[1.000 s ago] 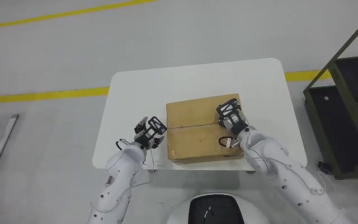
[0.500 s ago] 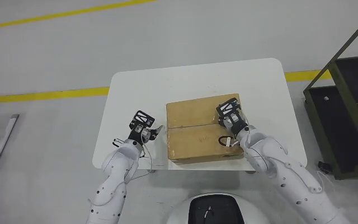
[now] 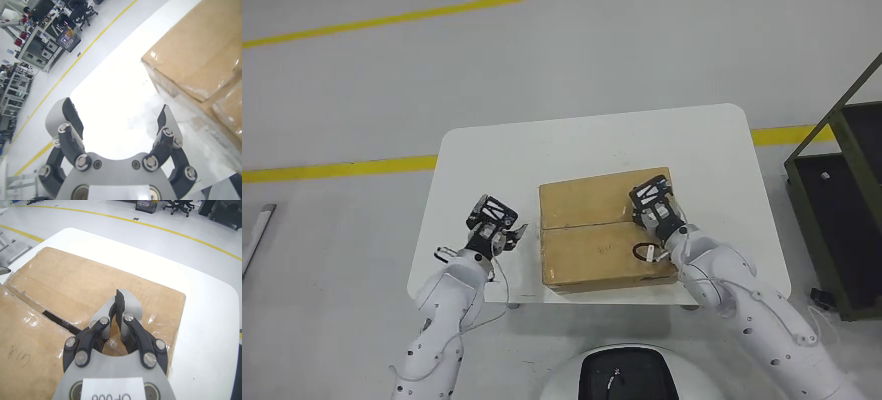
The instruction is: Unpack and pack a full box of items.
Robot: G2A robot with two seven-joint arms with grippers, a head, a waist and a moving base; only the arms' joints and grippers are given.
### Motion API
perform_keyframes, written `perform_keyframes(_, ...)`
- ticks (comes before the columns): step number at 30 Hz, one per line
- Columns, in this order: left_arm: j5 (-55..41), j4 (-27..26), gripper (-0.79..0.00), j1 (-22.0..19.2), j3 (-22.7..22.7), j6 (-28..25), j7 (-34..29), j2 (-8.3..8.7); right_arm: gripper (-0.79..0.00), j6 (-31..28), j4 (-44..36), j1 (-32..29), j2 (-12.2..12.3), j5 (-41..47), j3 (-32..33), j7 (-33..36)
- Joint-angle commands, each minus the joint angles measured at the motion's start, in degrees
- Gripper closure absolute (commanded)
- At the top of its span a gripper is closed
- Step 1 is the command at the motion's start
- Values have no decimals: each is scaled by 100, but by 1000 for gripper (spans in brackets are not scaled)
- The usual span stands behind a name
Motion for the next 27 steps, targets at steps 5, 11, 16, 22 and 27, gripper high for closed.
perform_keyframes(5,1202,457,-785,66,288,-247,-101,40,0,-42,-117,-94,2,-8,123,56)
perform_keyframes(11,1054,1035,-785,-195,662,-241,436,-38,0,-63,-136,-61,-21,2,155,95)
perform_keyframes(16,721,1488,-763,-555,911,-69,757,-138,0,-59,-126,-26,-48,-6,135,115)
perform_keyframes(22,-100,1786,-785,-762,807,175,941,-220,0,-62,-68,34,-83,0,107,117)
perform_keyframes(27,-445,1698,-785,-757,653,158,1073,-222,0,-75,7,82,-109,12,102,126)
